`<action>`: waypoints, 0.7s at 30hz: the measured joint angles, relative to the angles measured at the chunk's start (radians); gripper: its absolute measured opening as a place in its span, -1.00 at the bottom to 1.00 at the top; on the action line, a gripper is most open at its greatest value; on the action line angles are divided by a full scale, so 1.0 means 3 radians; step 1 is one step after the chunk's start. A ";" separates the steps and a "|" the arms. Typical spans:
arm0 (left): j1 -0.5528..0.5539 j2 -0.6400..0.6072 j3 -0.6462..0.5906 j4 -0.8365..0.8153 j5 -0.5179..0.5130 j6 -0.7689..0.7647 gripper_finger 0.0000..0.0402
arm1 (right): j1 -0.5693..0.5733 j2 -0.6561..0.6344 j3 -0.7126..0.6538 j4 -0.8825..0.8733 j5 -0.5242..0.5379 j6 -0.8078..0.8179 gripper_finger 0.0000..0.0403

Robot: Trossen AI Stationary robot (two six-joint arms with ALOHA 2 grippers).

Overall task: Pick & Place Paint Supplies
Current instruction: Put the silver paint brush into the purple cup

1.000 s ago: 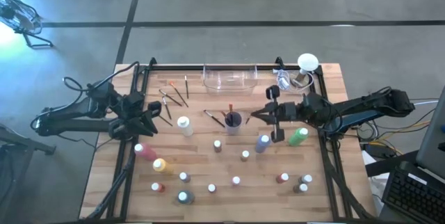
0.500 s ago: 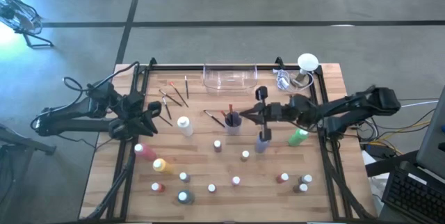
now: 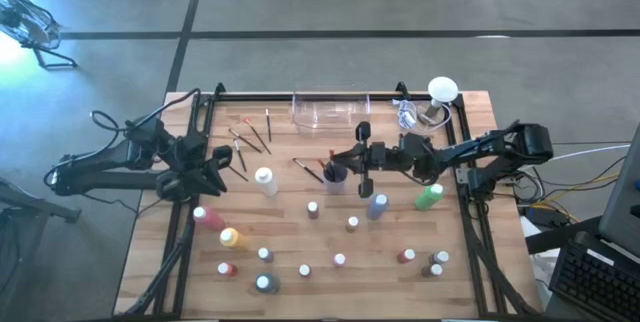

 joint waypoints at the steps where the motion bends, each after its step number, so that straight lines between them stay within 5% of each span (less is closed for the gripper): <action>1: -0.0001 -0.0001 0.0000 0.0000 0.0000 -0.0001 -0.60 | -0.0011 0.0029 0.0000 0.0000 0.0002 0.0001 -0.96; 21: 0.0000 0.0000 0.0000 -0.0009 0.0001 0.0000 -0.60 | -0.0129 0.0219 -0.0011 -0.0490 0.0076 0.0105 -0.96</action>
